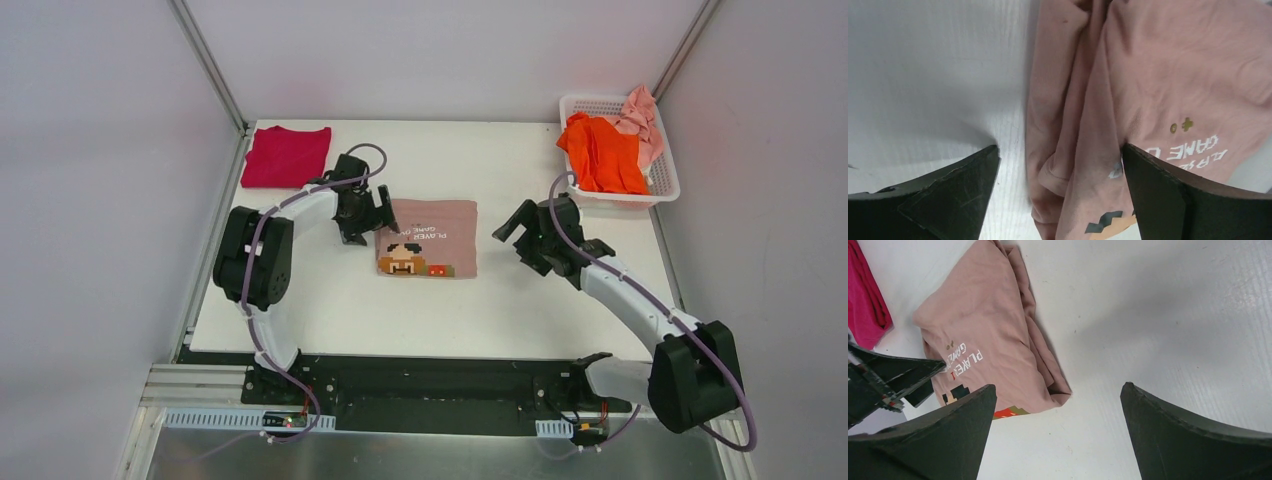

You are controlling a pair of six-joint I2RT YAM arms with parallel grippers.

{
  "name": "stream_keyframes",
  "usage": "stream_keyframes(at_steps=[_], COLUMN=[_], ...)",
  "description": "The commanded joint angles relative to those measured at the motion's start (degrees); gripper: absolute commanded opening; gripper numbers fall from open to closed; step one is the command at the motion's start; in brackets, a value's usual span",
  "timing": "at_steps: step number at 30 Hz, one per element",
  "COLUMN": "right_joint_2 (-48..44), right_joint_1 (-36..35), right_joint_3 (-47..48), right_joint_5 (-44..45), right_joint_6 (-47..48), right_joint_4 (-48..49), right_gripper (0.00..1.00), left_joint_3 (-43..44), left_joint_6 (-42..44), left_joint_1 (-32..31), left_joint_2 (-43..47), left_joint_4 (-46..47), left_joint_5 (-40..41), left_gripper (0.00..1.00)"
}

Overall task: Fold and stack the t-shirts
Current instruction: Put the neatly folded tshirt into the corner of the board with the left arm

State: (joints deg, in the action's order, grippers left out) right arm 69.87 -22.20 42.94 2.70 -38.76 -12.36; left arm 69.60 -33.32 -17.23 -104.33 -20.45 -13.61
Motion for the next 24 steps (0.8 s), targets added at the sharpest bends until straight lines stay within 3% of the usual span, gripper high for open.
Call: stream_keyframes(at_steps=[1,12,15,18,24], right_joint_2=[-3.88,-6.35,-6.94,-8.18,-10.73], right_joint_1=[-0.61,-0.66,-0.61,-0.65,-0.65], right_joint_3=[-0.6,-2.32,-2.44,-2.95,-3.63], right_joint_5=[3.41,5.58,6.0,7.3,10.44], right_joint_6=[-0.04,0.21,0.63,1.07,2.72], right_joint_4=[-1.07,-2.85,-3.52,-4.15,-4.75], right_gripper=[0.99,0.99,0.99,0.99,0.99], left_joint_3=[1.54,1.04,2.42,4.25,11.6], left_joint_6=[1.41,0.88,0.89,1.68,10.44], left_joint_1=[-0.43,-6.92,-8.28,-9.22,-10.06], left_joint_2=[-3.51,-7.16,-8.65,-9.8,-8.96], left_joint_4=[-0.18,0.49,0.41,-0.59,-6.69], left_joint_5=[-3.37,-0.47,1.82,6.17,22.96], left_gripper=[0.93,0.51,0.32,0.0,0.0])
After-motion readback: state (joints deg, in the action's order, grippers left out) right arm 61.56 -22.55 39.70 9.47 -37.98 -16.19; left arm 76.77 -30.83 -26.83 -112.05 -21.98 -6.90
